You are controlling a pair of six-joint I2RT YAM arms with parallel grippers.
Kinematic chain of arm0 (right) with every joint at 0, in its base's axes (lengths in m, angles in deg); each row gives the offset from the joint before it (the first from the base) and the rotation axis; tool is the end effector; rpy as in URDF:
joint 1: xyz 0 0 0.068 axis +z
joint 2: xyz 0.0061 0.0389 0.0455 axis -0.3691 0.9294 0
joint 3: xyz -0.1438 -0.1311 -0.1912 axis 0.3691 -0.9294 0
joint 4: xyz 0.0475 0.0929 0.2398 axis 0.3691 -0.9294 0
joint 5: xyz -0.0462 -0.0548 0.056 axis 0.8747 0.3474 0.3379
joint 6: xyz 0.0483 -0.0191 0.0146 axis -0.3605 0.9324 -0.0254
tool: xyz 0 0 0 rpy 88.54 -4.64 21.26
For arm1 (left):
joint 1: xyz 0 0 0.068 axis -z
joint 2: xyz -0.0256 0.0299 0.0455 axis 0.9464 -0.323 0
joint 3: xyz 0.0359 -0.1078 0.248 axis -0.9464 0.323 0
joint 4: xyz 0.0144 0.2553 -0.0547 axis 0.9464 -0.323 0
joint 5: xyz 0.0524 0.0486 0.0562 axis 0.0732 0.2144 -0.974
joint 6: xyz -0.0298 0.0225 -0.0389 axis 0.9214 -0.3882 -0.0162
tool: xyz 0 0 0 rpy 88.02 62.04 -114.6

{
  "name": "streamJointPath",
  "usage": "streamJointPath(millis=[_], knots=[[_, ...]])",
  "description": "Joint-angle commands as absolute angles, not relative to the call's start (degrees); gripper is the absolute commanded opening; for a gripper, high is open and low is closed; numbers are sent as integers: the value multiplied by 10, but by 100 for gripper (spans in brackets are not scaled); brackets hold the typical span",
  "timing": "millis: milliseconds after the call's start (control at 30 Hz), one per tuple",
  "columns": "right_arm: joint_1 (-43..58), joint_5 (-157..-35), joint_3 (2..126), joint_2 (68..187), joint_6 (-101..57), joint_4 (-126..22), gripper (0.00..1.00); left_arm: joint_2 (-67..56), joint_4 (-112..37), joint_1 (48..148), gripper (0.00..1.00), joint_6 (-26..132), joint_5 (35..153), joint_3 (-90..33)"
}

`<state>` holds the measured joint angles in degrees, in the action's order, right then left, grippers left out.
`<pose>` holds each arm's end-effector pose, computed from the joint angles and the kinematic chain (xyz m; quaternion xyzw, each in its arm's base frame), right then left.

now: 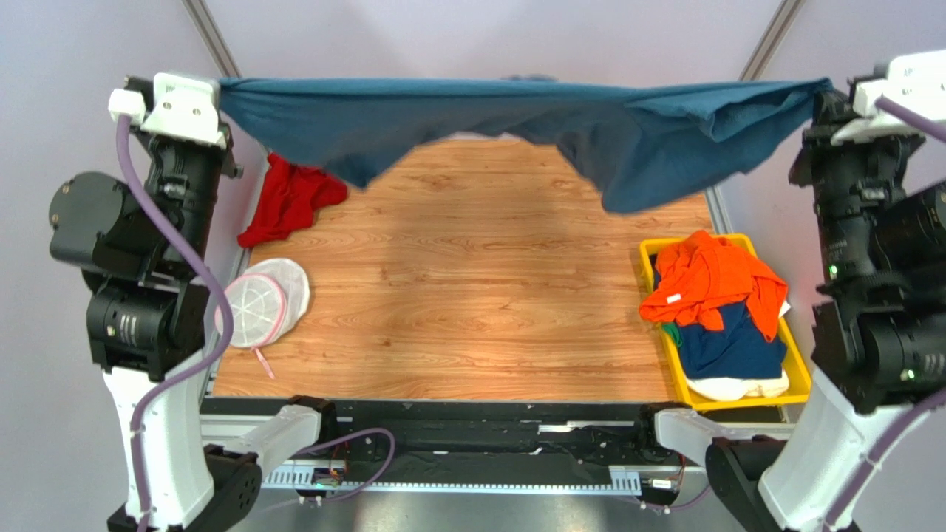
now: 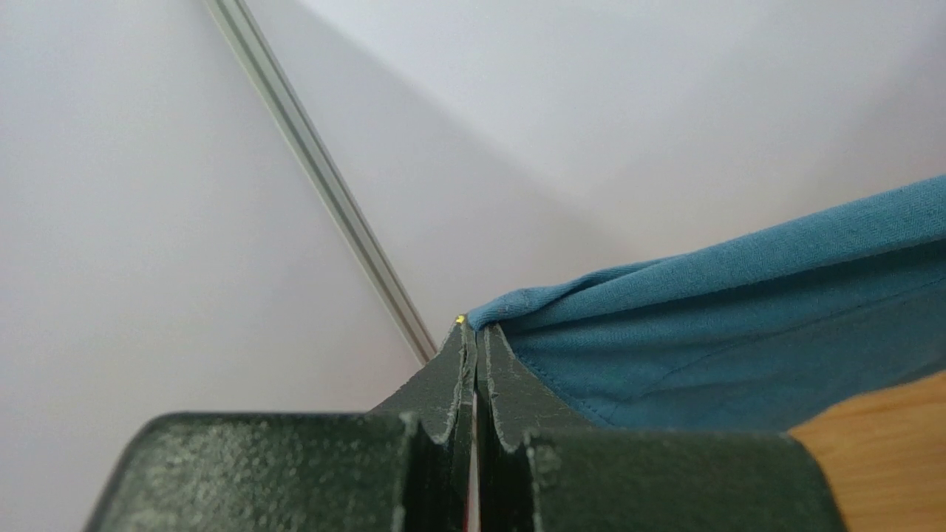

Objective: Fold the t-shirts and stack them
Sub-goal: Flatten out the tshirt

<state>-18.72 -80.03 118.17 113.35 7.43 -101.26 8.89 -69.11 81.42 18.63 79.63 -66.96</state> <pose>0.0811 -0.0010 0.6271 -0.0803 0.6162 -0.1781 0.7630 0.1075 -0.0155 0.6070 0.1184 0.5633 0.1174 0.8092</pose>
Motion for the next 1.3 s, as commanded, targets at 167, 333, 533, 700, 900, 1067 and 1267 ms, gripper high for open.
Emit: streamJointPath(millis=[167,333,533,700,900,1067,1267], knots=[[-194,-765,1159,1085,92,-1084,0,126,-741,805,0,179,793,-635],[-195,-763,1105,1098,98,-1064,0,92,-730,805,0,182,798,-633],[-195,-771,929,1122,105,-968,0,32,-651,805,0,173,815,-514],[-195,-775,851,1209,105,-893,0,-94,-603,805,0,161,835,-441],[-195,-785,813,1312,96,-845,0,-245,-593,806,0,148,868,-455],[-192,-798,799,1370,96,-826,0,-360,-639,807,0,128,874,-531],[-177,-798,787,1407,103,-821,0,-449,-649,821,7,114,861,-574]])
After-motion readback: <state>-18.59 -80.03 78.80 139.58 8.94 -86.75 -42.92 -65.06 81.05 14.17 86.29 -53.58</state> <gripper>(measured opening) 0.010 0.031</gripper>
